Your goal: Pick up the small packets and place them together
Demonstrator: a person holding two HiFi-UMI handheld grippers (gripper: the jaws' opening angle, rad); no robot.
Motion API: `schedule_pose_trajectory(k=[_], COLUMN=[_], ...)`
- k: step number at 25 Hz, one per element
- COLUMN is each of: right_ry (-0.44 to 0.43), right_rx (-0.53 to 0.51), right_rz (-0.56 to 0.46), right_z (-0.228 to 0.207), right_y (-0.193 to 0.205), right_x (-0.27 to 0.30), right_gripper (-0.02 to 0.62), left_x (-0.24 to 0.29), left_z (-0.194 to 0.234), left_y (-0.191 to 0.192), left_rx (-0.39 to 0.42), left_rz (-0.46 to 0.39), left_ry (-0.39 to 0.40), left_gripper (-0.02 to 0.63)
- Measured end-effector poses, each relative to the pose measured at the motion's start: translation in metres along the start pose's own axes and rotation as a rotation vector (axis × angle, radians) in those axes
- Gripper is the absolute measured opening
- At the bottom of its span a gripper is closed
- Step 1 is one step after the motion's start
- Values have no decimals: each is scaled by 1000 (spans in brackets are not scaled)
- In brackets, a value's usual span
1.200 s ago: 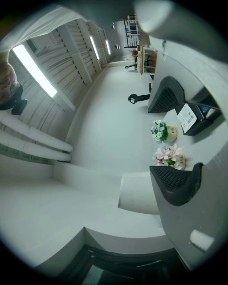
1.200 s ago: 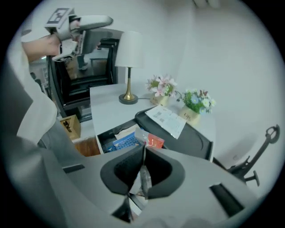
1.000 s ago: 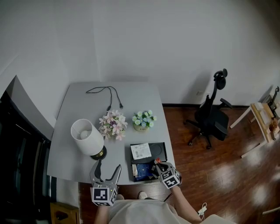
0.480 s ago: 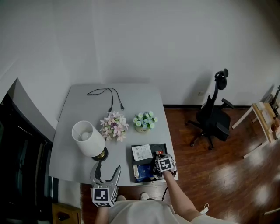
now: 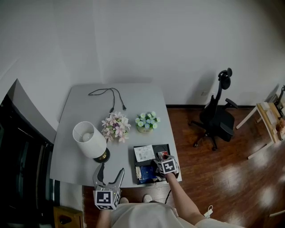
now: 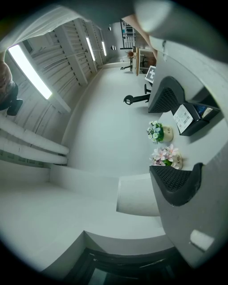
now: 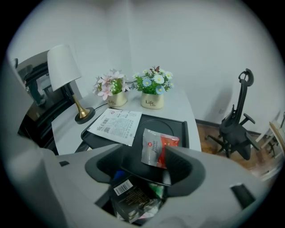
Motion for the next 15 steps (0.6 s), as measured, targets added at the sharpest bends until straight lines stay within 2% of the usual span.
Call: schedule_pose_trajectory(k=[1, 2, 5, 9, 13, 15], right_ry=[-3, -8, -16, -8, 66, 102], right_rx=[1, 2, 14, 9, -53, -110], right_rz=[-22, -52, -216, -522, -781, -904], right_z=[2, 4, 11, 18, 24, 30], right_y=[-3, -7, -30, -71, -101, -112], right_x=[-3, -7, -35, -98, -171, -207], right_gripper=[389, 442, 442, 441, 438, 402], left_x=[0, -1, -1, 2, 6, 8], left_z=[0, 1, -1, -6, -13, -16], left_y=[1, 1, 0, -1, -4, -7], left_rx=[-2, -4, -11, -19, -27, -29], left_rz=[0, -1, -6, -15, -38, -50], left_ry=[1, 2, 10, 34, 64, 78], left_gripper=[371, 371, 371, 370, 368, 367])
Point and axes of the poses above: the fingertips, and each gripper's own axes: x forward along the fingers, z to its left, y out of its underside, the point moved 1 cm from there along -x, backward along the fingers, and after that the axes turned 13 degrees about -x, right-handed, at the moved point
